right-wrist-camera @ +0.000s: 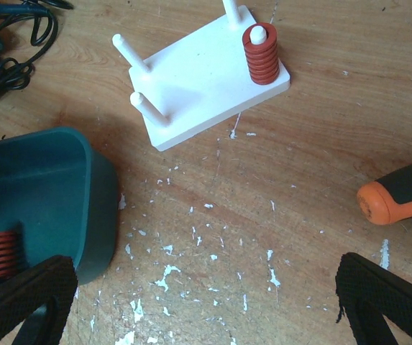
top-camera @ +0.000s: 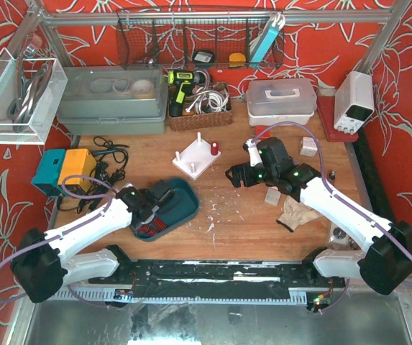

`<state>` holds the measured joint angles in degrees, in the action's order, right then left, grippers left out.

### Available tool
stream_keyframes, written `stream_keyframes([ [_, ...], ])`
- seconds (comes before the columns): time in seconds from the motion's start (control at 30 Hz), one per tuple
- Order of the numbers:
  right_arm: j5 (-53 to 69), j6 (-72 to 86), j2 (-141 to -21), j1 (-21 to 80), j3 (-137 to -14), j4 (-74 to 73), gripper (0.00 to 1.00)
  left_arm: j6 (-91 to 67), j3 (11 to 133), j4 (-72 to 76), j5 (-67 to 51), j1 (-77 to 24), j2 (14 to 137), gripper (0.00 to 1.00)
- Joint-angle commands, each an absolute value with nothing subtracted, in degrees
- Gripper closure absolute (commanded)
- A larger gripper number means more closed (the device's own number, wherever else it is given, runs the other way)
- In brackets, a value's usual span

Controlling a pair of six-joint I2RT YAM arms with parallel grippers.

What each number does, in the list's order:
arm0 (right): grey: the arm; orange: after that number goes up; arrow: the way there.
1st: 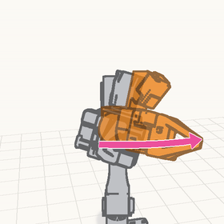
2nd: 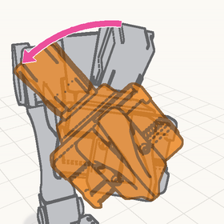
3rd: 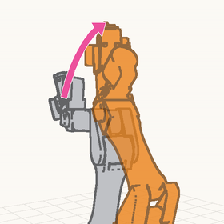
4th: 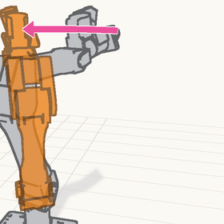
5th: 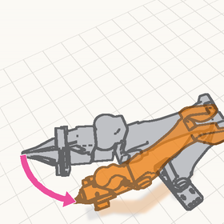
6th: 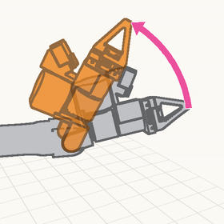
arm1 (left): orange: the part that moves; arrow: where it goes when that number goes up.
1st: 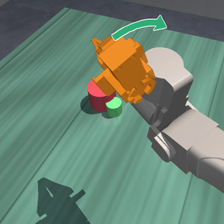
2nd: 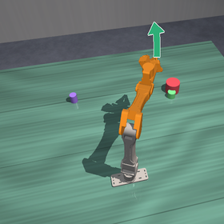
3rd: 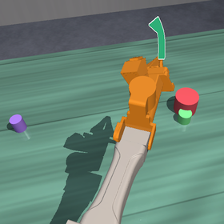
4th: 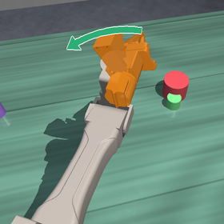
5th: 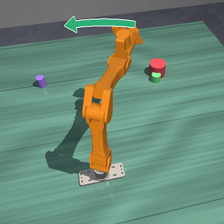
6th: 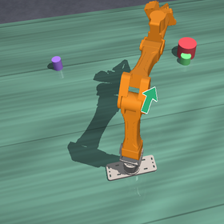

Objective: Install the large spring

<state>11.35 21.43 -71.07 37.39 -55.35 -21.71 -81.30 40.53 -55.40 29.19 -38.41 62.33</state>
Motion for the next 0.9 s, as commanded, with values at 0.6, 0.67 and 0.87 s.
stream_keyframes([
  [0.6, 8.7, 21.71, -69.92, 37.53, -53.97, -20.44, 0.01, -79.98, 34.29, -46.36, 25.14, -32.96, 71.82, 0.4],
  [0.67, 8.83, 21.79, -70.12, 37.59, -53.96, -20.28, 0.01, -80.05, 34.11, -45.11, 24.28, -32.96, 73.52, 0.42],
  [0.87, 8.5, 21.71, -70.43, 37.59, -53.99, -20.33, 0.01, -79.9, 34.14, -41.36, 22.96, -32.92, 77.2, 0.49],
])
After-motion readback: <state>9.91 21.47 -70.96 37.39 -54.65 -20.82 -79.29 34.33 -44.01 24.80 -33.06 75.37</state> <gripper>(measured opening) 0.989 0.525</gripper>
